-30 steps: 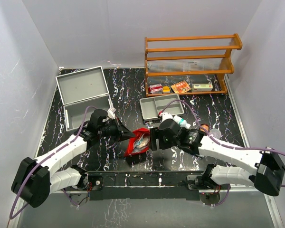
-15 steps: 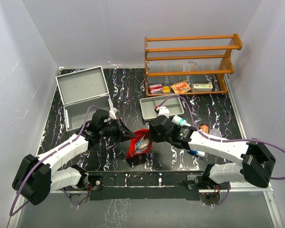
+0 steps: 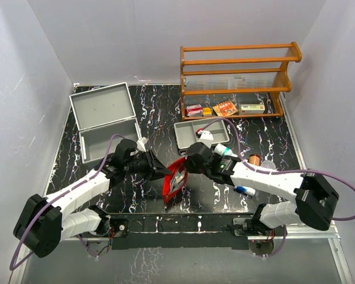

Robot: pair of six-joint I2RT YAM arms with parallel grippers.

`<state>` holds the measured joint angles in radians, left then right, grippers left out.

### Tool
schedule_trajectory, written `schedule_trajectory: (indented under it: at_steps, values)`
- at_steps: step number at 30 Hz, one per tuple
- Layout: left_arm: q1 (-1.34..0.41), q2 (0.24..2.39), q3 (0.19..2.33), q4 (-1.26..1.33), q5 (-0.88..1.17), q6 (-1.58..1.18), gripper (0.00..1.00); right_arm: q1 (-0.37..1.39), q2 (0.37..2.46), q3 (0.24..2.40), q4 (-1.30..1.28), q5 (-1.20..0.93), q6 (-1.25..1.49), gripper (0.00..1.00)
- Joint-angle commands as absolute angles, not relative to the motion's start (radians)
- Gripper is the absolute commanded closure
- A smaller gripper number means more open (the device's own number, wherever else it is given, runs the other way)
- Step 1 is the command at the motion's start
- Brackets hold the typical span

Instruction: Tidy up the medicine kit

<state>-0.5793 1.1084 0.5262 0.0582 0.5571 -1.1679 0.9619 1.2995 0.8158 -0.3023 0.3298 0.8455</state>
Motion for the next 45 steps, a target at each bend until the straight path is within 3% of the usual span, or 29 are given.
schedule_trajectory:
  at_steps: [1, 7, 12, 23, 29, 40, 45]
  values:
    - [-0.592, 1.057, 0.503, 0.067, 0.566, -1.132, 0.71, 0.966, 1.332, 0.870, -0.282, 0.407, 0.983, 1.00]
    - [-0.606, 0.953, 0.474, 0.072, 0.556, -0.996, 0.42, 0.966, 1.402, 0.972, -0.503, 0.503, 1.147, 1.00]
    - [-0.628, 0.873, 0.454, 0.003, 0.491, -0.856, 0.34, 0.964, 1.452, 1.047, -0.635, 0.530, 1.239, 1.00]
    - [-0.703, 0.732, 0.409, 0.006, 0.321, -0.590, 0.40, 0.875, 1.476, 1.030, -0.681, 0.471, 1.263, 1.00]
    - [-0.718, 0.768, 0.425, 0.023, 0.269, -0.547, 0.51, 0.865, 1.479, 1.025, -0.680, 0.449, 1.267, 1.00]
    - [-0.755, 0.812, 0.427, 0.139, 0.307, -0.528, 0.51, 0.855, 1.510, 1.051, -0.683, 0.393, 1.289, 1.00]
    - [-0.785, 0.873, 0.453, 0.111, 0.277, -0.509, 0.60, 0.848, 1.515, 1.063, -0.689, 0.379, 1.306, 1.00]
